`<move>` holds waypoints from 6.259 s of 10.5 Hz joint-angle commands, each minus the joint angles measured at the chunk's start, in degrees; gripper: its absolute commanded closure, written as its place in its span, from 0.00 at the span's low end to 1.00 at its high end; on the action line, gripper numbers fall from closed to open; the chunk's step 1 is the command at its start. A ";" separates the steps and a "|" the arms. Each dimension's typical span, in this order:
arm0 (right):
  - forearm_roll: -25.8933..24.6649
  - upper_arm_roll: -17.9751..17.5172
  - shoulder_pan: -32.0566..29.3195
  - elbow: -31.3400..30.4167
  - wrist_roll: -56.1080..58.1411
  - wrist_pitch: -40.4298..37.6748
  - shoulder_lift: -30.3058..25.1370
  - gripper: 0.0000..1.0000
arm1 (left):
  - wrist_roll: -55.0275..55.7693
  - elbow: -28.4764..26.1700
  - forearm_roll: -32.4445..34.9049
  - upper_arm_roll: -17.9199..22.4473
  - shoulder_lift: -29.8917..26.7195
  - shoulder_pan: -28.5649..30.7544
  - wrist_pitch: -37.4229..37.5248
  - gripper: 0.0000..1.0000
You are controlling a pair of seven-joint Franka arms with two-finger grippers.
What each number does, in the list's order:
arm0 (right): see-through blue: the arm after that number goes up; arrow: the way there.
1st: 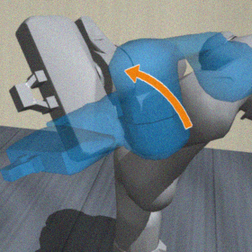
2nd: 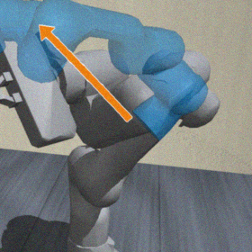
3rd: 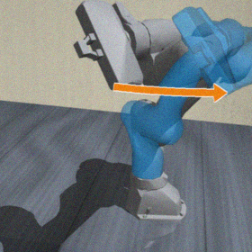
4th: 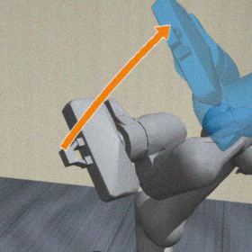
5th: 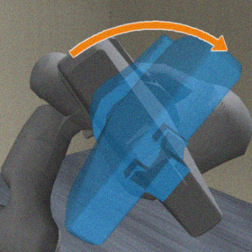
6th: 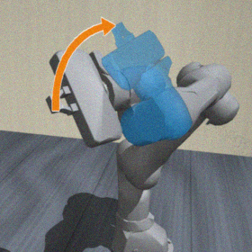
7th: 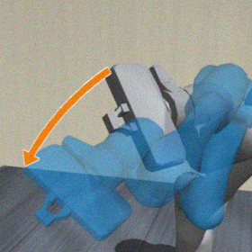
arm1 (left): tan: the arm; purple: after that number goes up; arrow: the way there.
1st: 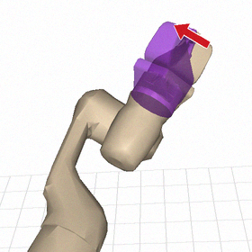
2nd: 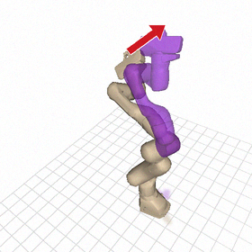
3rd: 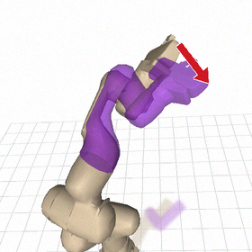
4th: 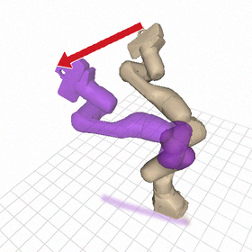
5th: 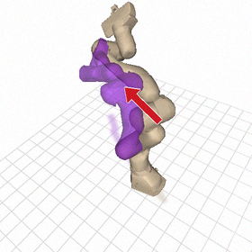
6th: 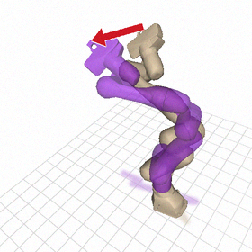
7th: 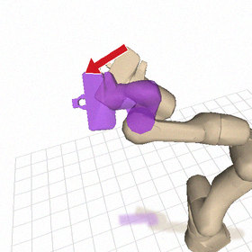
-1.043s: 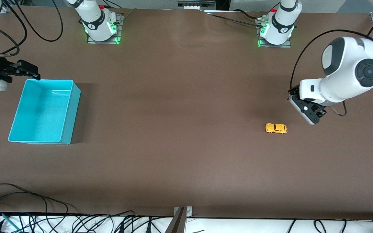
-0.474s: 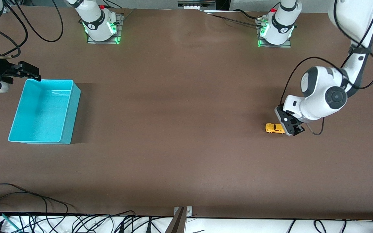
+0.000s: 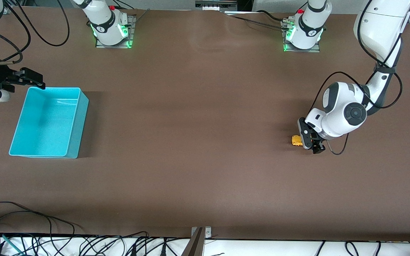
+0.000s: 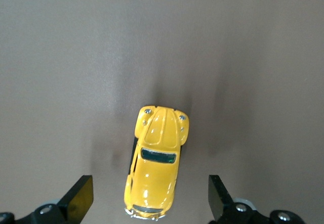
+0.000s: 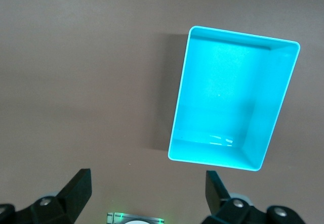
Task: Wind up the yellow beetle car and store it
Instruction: 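Lower the left gripper and close it on the yellow car, then drag the car backward along the table with the left gripper, then release the car so it rolls toward the turquoise bin, then return the left arm to rest while the right gripper reaches the car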
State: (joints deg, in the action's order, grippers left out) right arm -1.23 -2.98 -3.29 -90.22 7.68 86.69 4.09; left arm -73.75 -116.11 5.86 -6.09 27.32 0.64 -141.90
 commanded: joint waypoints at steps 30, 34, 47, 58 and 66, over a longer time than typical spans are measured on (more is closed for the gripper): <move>0.88 0.08 -0.14 -0.66 0.85 0.41 -0.49 0.00 | -28.47 6.42 3.72 0.29 11.18 20.98 -5.32 0.78; 0.88 0.08 -0.14 -0.66 0.85 0.33 -0.49 0.00 | -27.77 10.19 2.76 -0.67 9.86 19.84 1.31 0.00; 0.79 0.16 -0.14 -0.05 0.94 0.33 -0.75 0.00 | -7.32 32.44 1.09 -5.51 -1.90 20.10 51.36 0.00; 1.23 -0.36 1.52 -2.74 2.61 6.62 2.41 0.00 | 45.91 35.16 -4.28 -14.91 -13.69 17.57 59.28 0.00; 0.97 -2.56 1.53 -20.68 15.46 31.75 3.81 0.00 | 65.83 19.43 -7.62 -2.18 -30.83 2.36 46.96 0.00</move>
State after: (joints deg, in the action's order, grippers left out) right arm -0.74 -5.18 -1.41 -107.14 15.58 113.46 9.12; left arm -9.87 -92.06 -0.42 -10.38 0.63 4.62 -93.82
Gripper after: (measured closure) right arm 0.000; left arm 0.000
